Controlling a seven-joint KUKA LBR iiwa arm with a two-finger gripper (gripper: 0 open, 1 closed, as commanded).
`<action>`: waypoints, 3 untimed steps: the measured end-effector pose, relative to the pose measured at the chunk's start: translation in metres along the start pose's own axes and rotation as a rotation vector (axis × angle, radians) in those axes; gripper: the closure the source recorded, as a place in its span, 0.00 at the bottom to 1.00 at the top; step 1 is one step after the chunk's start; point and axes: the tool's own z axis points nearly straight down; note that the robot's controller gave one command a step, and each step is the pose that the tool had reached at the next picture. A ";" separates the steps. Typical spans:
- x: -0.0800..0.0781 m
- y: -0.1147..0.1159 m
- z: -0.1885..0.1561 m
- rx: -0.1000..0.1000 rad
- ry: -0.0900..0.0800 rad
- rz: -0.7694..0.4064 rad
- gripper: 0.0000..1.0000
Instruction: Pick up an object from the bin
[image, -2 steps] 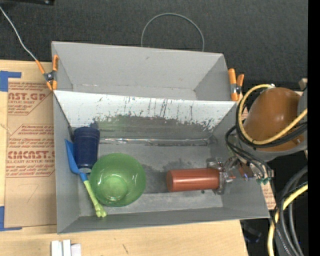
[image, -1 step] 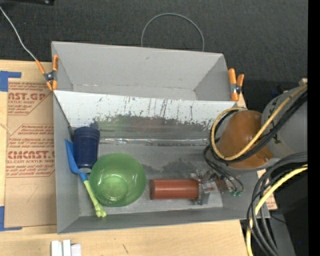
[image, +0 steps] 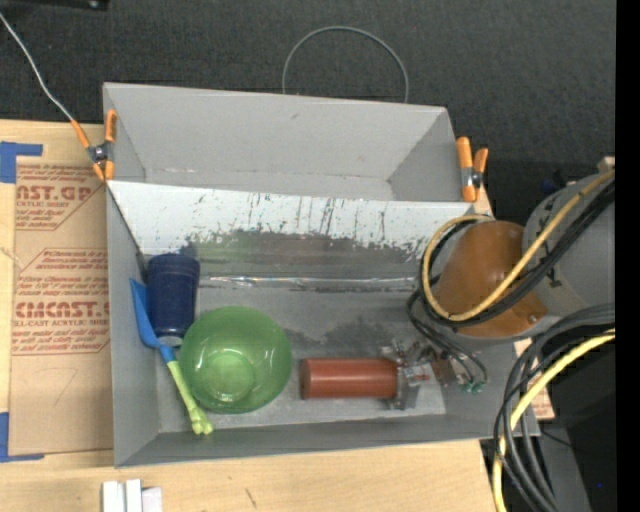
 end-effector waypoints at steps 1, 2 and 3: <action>-0.006 -0.002 -0.109 -0.001 0.004 0.045 1.00; -0.027 -0.007 -0.074 0.000 -0.004 0.074 1.00; -0.019 -0.005 -0.158 -0.001 0.004 0.066 1.00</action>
Offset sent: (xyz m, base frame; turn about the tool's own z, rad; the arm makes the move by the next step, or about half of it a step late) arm 0.0318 -0.0032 0.0529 0.0824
